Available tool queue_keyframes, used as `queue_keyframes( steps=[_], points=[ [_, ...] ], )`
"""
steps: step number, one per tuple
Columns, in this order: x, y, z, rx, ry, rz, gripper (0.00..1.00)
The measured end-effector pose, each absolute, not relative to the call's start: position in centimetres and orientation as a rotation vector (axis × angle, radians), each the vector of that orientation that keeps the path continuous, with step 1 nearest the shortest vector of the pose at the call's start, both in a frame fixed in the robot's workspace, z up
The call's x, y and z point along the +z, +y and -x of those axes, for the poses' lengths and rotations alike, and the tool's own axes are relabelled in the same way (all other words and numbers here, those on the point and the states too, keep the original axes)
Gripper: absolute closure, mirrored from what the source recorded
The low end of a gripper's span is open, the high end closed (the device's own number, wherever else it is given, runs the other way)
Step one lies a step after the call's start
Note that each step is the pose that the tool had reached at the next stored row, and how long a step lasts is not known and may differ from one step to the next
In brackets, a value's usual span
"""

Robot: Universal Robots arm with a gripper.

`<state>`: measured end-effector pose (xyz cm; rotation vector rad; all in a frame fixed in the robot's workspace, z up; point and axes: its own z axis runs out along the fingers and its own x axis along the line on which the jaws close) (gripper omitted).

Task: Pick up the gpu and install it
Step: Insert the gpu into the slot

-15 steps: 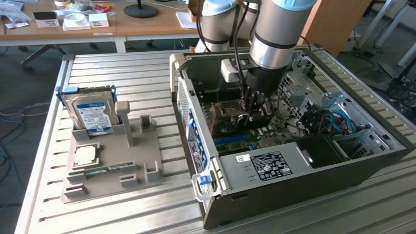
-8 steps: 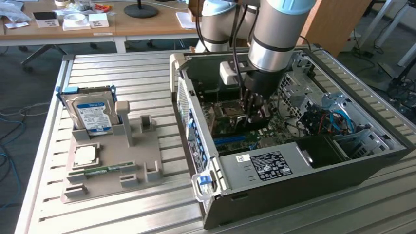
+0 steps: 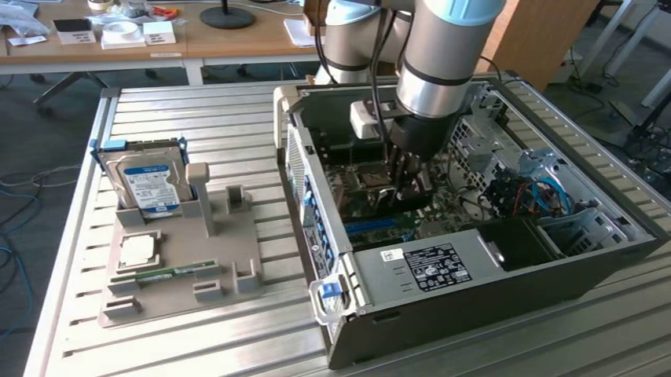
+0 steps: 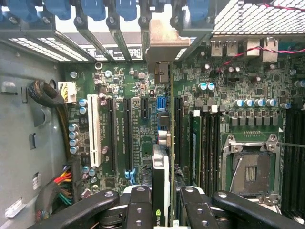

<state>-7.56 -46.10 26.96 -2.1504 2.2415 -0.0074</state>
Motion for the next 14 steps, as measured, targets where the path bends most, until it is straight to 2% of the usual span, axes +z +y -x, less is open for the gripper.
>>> queue_keyframes(
  steps=[14],
  points=[
    [26.89, -46.19, 8.34, -0.007, 2.241, 2.150, 0.73]
  ],
)
